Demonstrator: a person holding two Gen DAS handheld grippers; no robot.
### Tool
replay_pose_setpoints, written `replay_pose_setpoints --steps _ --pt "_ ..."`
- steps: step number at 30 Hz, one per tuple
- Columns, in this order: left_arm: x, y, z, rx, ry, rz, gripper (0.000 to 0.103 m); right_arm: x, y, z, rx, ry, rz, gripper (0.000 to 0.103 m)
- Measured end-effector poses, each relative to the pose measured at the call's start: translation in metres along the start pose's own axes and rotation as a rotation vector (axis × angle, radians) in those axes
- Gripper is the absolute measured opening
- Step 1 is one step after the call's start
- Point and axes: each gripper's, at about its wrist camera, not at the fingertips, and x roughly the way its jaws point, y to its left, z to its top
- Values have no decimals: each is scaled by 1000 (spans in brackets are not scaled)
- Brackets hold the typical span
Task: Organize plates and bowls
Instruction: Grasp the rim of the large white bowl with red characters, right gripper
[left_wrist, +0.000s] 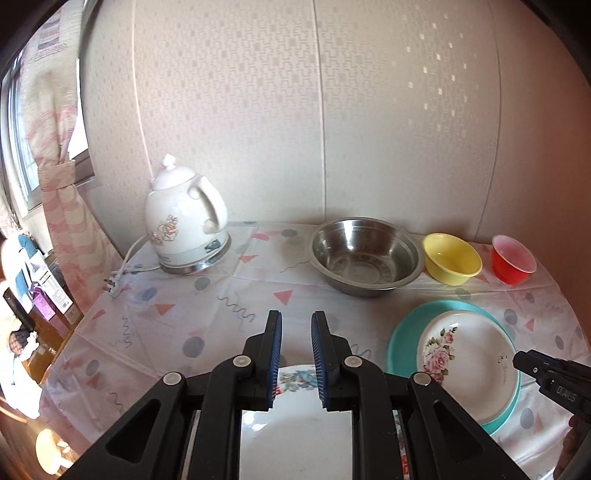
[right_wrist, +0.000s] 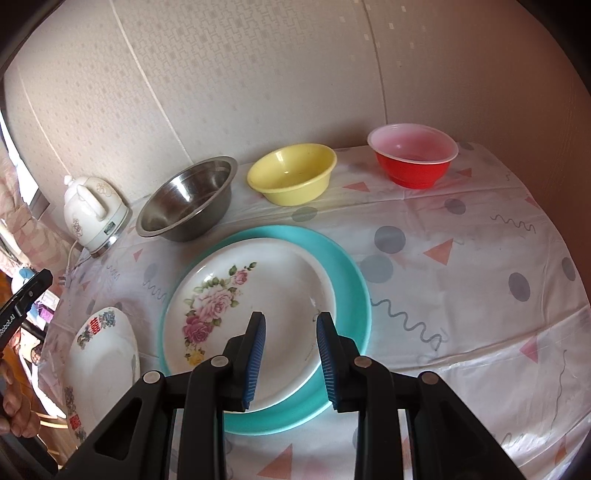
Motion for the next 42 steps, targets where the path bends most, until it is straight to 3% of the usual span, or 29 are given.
replay_pose_setpoints --steps 8,14,22,42 --pt "-5 40 -20 -38 30 58 18 -4 46 -9 -119 46 196 29" --pt "-6 60 -36 -64 53 93 18 -1 79 -21 -199 94 270 29" --pt "-13 75 -43 -79 45 117 18 6 104 -34 -260 150 308 29" --pt "-16 78 -63 -79 66 71 18 15 117 -53 -266 241 350 29"
